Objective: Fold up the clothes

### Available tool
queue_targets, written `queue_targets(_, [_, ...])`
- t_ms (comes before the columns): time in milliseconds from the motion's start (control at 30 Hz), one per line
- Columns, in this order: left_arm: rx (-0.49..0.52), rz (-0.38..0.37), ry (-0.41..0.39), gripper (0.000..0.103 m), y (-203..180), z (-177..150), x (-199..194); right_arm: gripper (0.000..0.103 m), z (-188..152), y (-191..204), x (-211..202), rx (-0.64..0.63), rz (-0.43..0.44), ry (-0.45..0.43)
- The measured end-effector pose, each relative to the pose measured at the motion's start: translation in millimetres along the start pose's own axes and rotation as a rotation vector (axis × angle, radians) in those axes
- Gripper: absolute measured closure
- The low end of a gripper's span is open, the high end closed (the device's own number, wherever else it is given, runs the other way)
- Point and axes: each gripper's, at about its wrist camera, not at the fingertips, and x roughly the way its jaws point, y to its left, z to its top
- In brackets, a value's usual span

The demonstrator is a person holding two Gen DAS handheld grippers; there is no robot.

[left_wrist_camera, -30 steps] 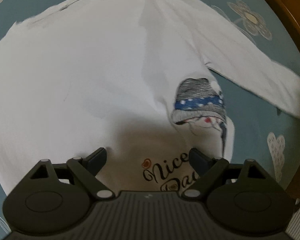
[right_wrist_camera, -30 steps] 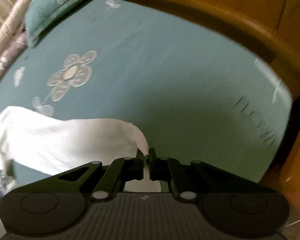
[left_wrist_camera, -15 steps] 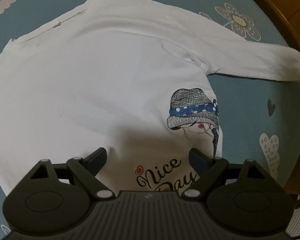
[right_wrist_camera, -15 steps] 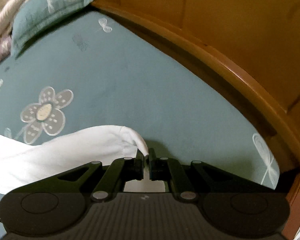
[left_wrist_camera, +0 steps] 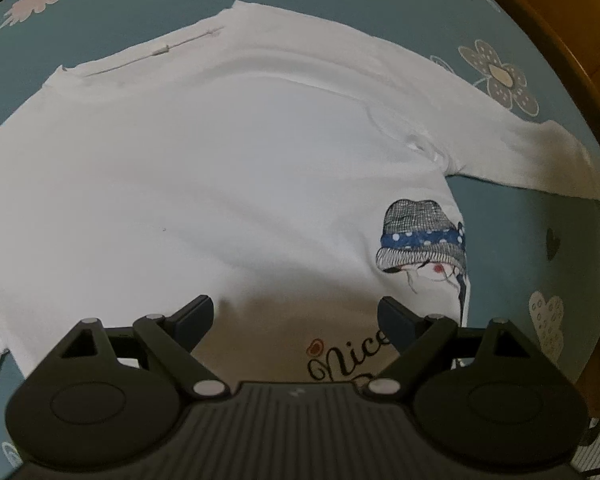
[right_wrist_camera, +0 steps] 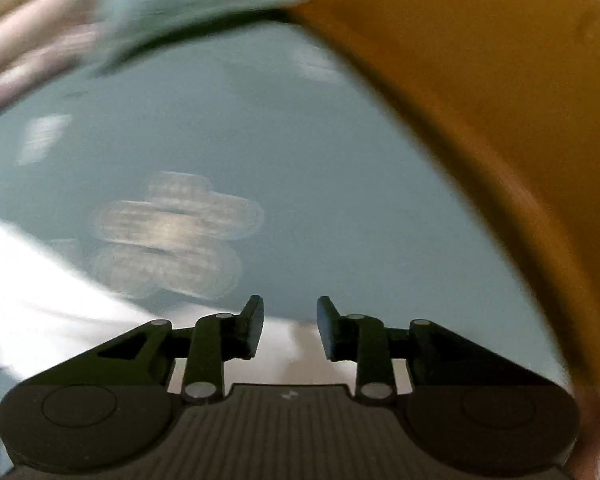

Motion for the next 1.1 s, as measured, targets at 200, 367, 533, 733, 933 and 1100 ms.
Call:
queue_targets(200, [-0.014, -0.007, -0.005, 0.015, 2.7, 2.4, 3.8, 0.069, 26.5, 115.1, 75.8, -0.306, 0.309, 0.021])
queue_targets(367, [-0.037, -0.015, -0.014, 0.015, 8.4, 2.9, 4.5, 0.069, 38.0, 154.5, 109.8, -0.378, 0.425, 0.035])
queue_targets(533, [-0.069, -0.019, -0.021, 0.015, 15.0, -0.5, 5.2, 0.077, 37.3, 169.7, 123.8, -0.464, 0.419, 0.08])
queue_targets(733, [-0.099, -0.027, -0.033, 0.015, 18.4, 0.2, 6.7, 0.099, 50.6, 183.1, 126.3, -0.518, 0.337, 0.017])
queue_targets(933, [-0.072, -0.026, -0.069, 0.015, 17.8, 13.0, -9.7, 0.086, 56.6, 149.4, 93.5, -0.28, 0.294, -0.028])
queue_targets(1100, [0.036, -0.019, -0.189, 0.014, 8.1, 51.9, -27.5, 0.067, 0.6, 96.0, 43.2, -0.013, 0.2, -0.034])
